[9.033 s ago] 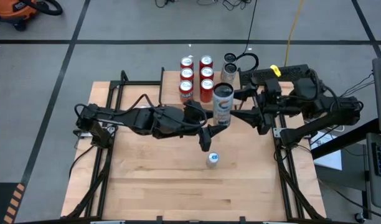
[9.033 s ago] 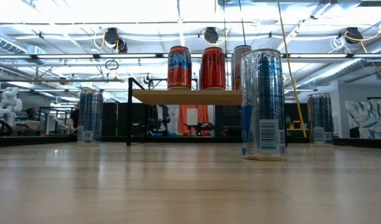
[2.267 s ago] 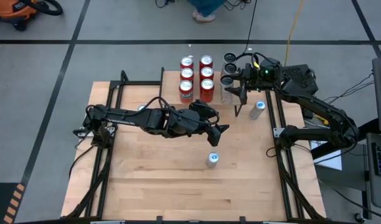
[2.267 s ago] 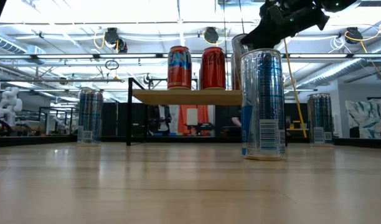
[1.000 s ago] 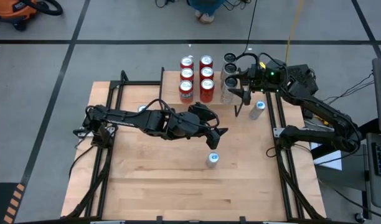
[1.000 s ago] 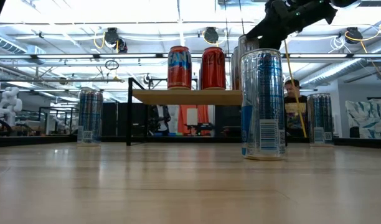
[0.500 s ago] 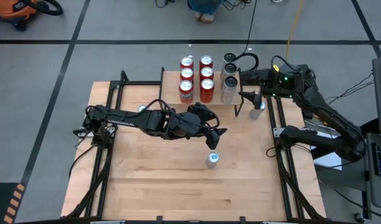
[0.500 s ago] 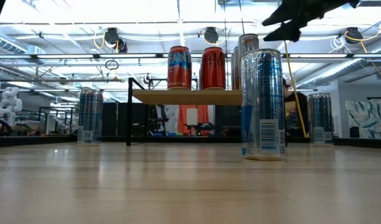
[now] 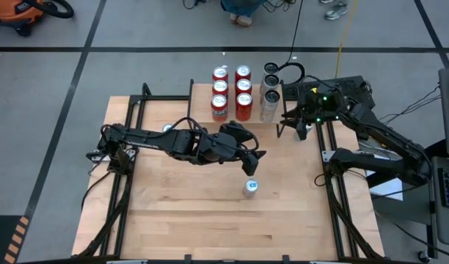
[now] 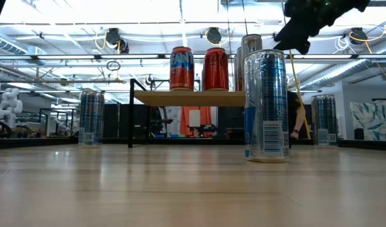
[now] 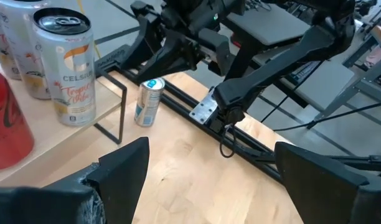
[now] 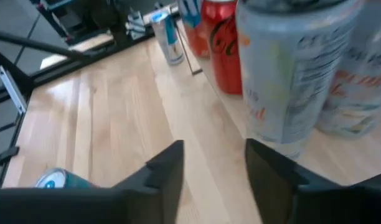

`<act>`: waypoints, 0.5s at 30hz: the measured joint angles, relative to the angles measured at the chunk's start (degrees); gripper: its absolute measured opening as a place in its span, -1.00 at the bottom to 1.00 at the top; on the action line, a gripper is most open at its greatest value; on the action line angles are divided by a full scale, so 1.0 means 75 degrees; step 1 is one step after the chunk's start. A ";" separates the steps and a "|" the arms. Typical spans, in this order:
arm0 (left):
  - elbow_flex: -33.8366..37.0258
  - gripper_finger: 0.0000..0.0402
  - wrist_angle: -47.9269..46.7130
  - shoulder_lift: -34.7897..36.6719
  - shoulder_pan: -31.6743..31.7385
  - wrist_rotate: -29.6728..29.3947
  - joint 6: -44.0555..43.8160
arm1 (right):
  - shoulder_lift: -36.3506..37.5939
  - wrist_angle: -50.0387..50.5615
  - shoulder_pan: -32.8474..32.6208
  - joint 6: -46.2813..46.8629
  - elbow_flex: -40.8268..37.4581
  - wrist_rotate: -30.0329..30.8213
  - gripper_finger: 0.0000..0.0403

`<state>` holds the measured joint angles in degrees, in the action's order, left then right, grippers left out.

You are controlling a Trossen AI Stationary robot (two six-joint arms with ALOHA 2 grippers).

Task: Place canned beverage on shelf
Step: Put the white-yellow soda can on the shelf aligned with the other white-yellow soda can

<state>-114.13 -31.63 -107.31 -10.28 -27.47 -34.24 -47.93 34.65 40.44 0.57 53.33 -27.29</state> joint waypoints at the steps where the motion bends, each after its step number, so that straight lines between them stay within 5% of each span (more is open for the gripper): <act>1: 0.0000 0.73 -0.0042 0.0000 0.0000 -0.0005 -0.0027 | -0.0078 -0.0005 -0.0022 -0.0028 -0.0019 0.0005 -0.34; 8: 0.0000 0.73 -0.0287 0.0000 -0.0011 -0.0008 -0.0393 | -0.0760 -0.0402 -0.0077 -0.0048 -0.0037 0.0015 -0.79; 15: 0.0000 0.73 -0.0281 -0.0003 -0.0095 -0.0065 -0.0468 | -0.1294 -0.0922 -0.0077 -0.0029 -0.0037 0.0026 -0.99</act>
<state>-114.13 -33.74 -107.33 -11.00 -27.96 -37.75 -57.64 27.74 39.86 0.35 53.06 -27.09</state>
